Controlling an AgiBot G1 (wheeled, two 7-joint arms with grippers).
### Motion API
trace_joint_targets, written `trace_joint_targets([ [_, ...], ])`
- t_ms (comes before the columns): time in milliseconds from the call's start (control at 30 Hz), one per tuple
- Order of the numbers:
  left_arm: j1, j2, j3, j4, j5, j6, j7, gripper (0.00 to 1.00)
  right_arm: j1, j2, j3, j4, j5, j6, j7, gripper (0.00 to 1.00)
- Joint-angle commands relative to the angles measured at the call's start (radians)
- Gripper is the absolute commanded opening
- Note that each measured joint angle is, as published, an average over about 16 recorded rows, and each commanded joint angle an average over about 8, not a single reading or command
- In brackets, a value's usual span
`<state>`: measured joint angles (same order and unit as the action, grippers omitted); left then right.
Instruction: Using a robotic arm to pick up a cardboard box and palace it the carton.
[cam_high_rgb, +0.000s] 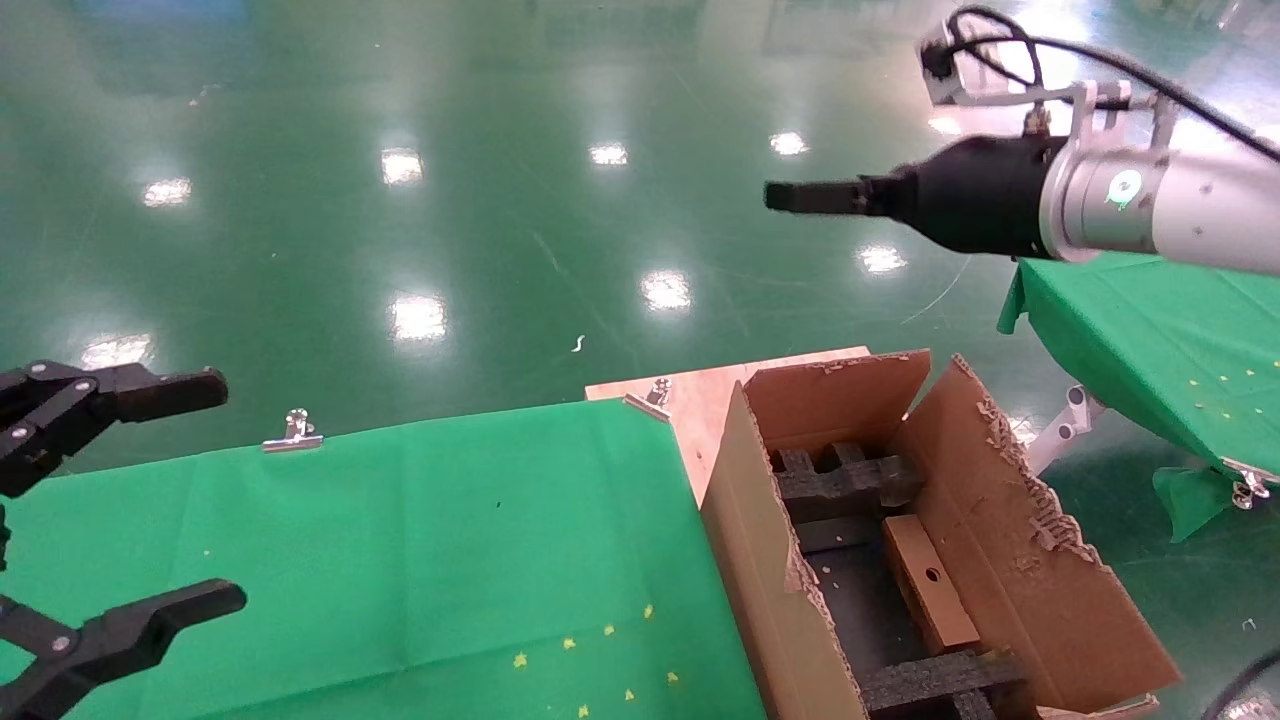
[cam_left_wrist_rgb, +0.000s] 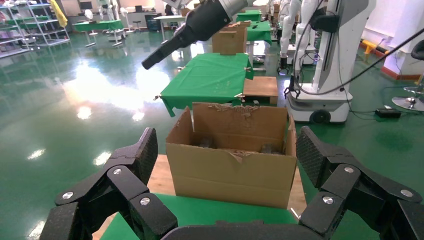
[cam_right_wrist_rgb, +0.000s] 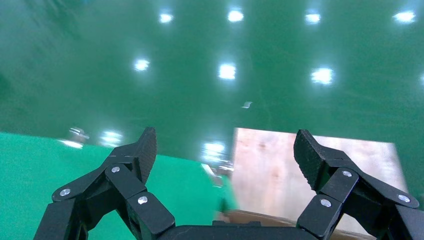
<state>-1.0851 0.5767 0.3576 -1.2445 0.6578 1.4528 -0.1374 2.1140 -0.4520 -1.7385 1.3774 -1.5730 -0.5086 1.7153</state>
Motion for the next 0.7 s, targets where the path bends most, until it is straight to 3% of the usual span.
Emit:
trace_joint_targets([
  [33, 0.000, 0.000, 0.000, 0.000, 0.000, 0.000, 0.000, 1.00, 0.026, 0.006, 0.019, 0.003, 0.081, -0.022, -0.043, 1.00],
  [333, 0.000, 0.000, 0.000, 0.000, 0.000, 0.000, 0.000, 1.00, -0.003, 0.000, 0.040, -0.001, 0.076, -0.041, -0.056, 1.00],
  [700, 0.000, 0.000, 0.000, 0.000, 0.000, 0.000, 0.000, 1.00, -0.180, -0.027, 0.284, -0.017, 0.210, -0.204, -0.309, 1.00],
])
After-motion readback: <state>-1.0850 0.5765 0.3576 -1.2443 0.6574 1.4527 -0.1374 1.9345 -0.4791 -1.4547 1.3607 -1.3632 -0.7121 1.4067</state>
